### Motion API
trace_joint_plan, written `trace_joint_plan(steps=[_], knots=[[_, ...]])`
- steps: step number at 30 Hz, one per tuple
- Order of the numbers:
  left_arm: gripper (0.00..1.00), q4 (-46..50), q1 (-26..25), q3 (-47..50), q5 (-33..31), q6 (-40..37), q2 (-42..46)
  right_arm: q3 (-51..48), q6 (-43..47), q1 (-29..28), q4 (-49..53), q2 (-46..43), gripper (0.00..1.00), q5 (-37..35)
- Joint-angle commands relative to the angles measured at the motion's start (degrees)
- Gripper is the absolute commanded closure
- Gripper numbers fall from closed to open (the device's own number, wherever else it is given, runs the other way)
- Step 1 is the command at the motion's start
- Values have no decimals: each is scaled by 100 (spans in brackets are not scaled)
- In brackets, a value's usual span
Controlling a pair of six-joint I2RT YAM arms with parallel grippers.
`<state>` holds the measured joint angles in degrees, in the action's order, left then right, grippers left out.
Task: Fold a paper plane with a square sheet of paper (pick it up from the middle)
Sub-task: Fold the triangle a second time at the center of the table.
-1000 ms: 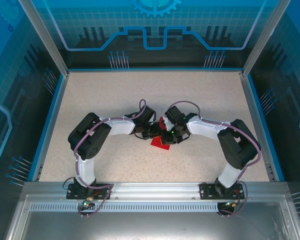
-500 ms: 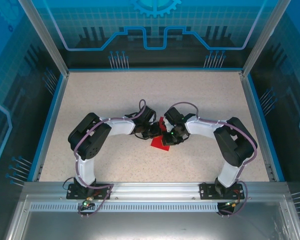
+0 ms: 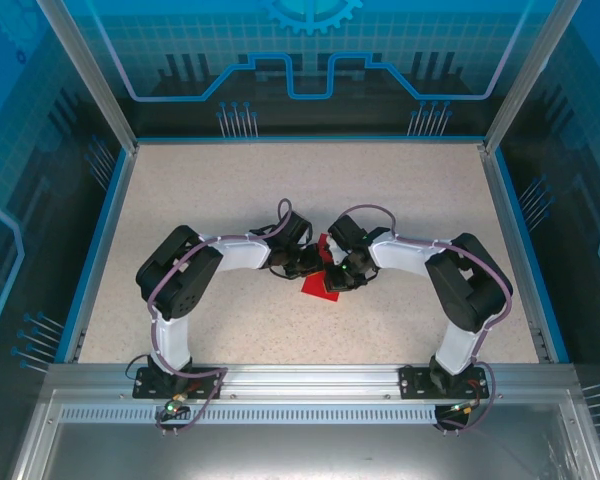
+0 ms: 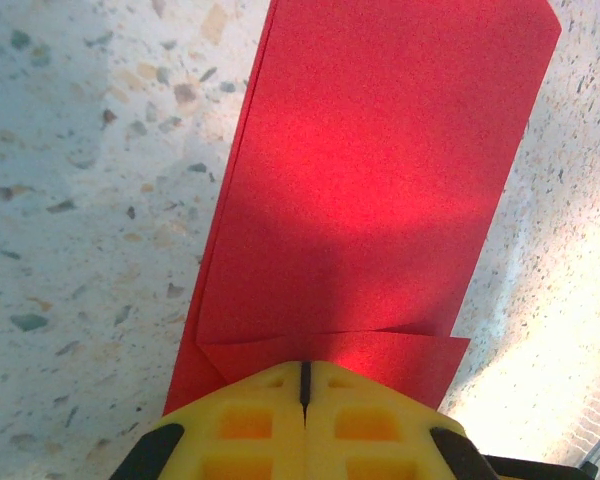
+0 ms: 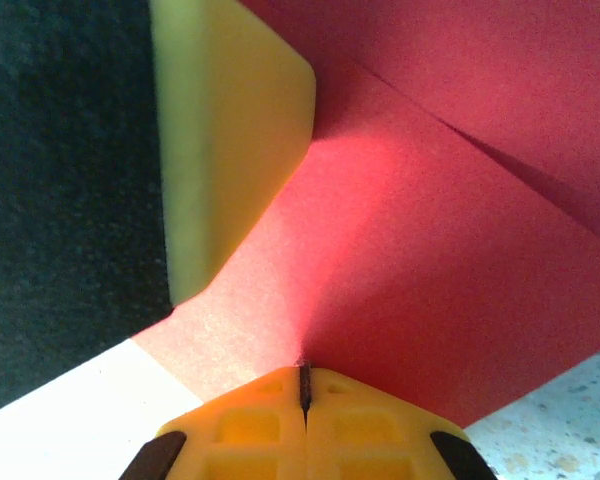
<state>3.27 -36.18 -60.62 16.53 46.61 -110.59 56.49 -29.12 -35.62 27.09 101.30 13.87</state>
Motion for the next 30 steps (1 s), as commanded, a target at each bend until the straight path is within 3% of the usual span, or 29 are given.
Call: trace_joint_plan(steps=[1, 14, 30], knots=[[96, 785, -64, 134, -459, 36, -367, -57, 95, -8, 289, 23, 99, -117], [96, 820, -62, 99, -481, 52, -433, -303, 290, -16, 385, -312, 98, 267], [97, 861, -64, 106, -520, 68, -464, -948, 443, -7, 679, -581, 98, 60]])
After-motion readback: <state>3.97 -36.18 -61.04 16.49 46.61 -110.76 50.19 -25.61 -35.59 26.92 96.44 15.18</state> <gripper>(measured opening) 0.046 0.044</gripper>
